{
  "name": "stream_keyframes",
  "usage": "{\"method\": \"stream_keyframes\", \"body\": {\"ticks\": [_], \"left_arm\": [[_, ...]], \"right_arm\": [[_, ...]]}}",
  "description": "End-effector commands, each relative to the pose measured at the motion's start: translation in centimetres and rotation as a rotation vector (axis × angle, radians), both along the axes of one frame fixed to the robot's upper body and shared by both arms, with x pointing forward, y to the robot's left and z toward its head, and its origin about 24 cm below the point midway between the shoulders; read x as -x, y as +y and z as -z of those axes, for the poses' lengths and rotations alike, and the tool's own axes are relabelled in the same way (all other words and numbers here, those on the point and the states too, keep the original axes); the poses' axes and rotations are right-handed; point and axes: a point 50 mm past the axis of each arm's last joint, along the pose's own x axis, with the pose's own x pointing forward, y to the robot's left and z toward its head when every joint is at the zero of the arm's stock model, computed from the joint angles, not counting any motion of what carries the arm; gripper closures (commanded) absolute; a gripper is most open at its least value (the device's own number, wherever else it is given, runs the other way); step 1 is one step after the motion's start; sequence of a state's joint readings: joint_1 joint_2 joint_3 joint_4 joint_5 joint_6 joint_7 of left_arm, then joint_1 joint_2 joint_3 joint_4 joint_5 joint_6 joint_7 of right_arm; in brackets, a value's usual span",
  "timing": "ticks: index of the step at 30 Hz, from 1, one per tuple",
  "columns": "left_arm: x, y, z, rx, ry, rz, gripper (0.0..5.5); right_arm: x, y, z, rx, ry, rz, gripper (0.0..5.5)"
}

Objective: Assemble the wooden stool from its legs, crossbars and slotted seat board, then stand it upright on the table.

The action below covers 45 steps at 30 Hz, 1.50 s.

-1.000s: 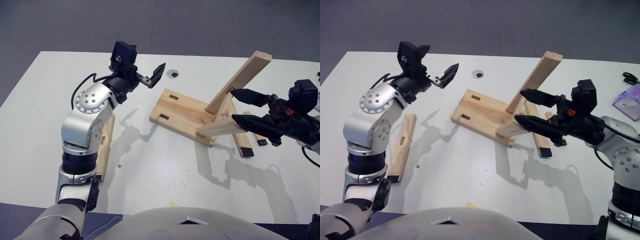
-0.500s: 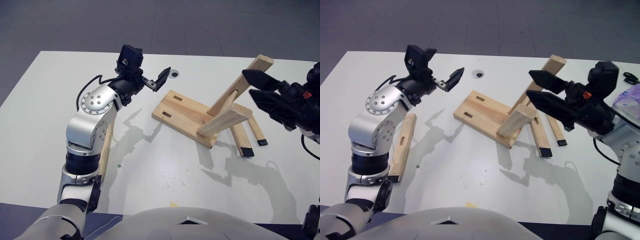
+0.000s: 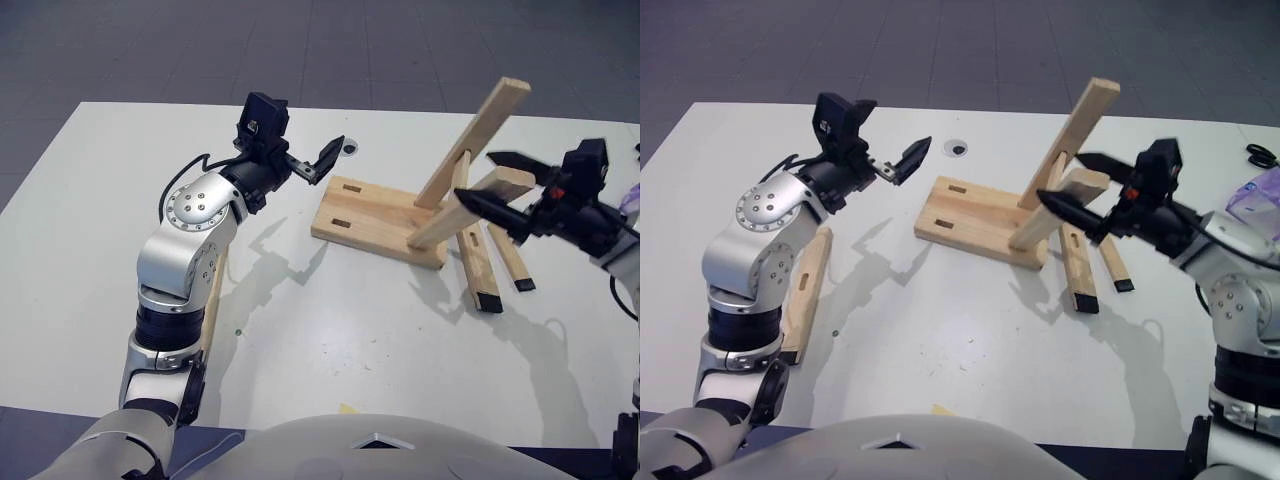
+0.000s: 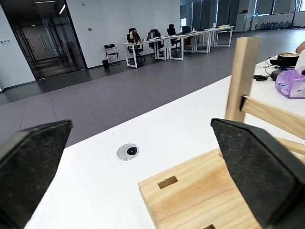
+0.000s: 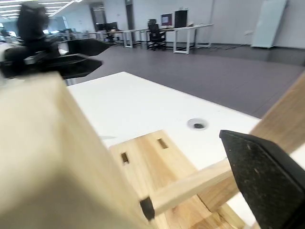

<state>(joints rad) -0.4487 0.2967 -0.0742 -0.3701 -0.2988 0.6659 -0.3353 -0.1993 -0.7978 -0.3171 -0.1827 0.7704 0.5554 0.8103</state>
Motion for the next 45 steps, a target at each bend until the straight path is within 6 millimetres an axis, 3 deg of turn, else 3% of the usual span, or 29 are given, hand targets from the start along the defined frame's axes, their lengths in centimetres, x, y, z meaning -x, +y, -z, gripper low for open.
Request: {"method": "stream_keyframes", "body": {"ticks": [1, 5, 9, 13, 17, 20, 22, 24, 27, 29, 31, 33, 39, 45], "left_arm": [[0.0, 0.1, 0.0, -0.012, 0.000, -0.007, 0.10], [0.0, -0.1, 0.2, -0.014, 0.002, -0.007, 0.10], [0.0, 0.0, 0.1, -0.019, 0.005, 0.002, 0.10], [-0.1, 0.3, 0.0, -0.018, 0.004, -0.004, 0.10], [-0.3, 0.9, -0.2, -0.007, -0.003, -0.037, 0.10], [-1.1, 2.0, -0.4, -0.002, -0.010, -0.110, 0.10], [-1.3, 2.3, -0.5, -0.003, -0.013, -0.127, 0.10], [-1.3, 2.3, -0.4, 0.000, -0.012, -0.130, 0.10], [-1.2, 2.3, -0.1, 0.001, -0.002, -0.126, 0.10], [-1.1, 2.1, 0.1, 0.001, 0.002, -0.128, 0.10], [-1.0, 1.9, 0.1, 0.002, 0.000, -0.123, 0.10], [-1.1, 1.8, 0.0, 0.002, -0.004, -0.124, 0.10], [-1.0, 2.1, 0.1, -0.005, -0.007, -0.140, 0.10], [-1.0, 1.8, 0.5, -0.011, 0.009, -0.121, 0.10]], "right_arm": [[-1.8, -0.8, -1.2, 0.020, -0.136, 0.142, 0.12], [-2.5, 0.8, -3.3, -0.106, -0.292, 0.160, 0.12], [-0.9, 3.8, -8.6, -0.410, -0.413, -0.030, 0.12], [0.6, 6.7, -9.4, -0.461, -0.374, -0.188, 0.12], [0.6, 8.9, -6.4, -0.446, -0.196, -0.211, 0.12], [0.0, 9.3, -1.7, -0.395, 0.024, -0.123, 0.12], [0.1, 8.0, 1.4, -0.339, 0.127, -0.068, 0.12], [0.0, 5.7, 3.1, -0.274, 0.156, 0.000, 0.12], [-1.1, 3.2, 2.8, -0.044, 0.042, 0.084, 0.12], [-2.5, 2.7, 2.0, 0.063, -0.062, 0.125, 0.12], [-3.4, 3.6, 1.0, 0.009, -0.125, 0.115, 0.12], [-3.6, 5.0, 1.1, -0.018, -0.135, 0.086, 0.12], [-2.1, 9.2, 6.0, -0.036, 0.115, 0.008, 0.12], [-4.7, 9.7, 9.5, 0.168, 0.209, 0.236, 0.12]]}}
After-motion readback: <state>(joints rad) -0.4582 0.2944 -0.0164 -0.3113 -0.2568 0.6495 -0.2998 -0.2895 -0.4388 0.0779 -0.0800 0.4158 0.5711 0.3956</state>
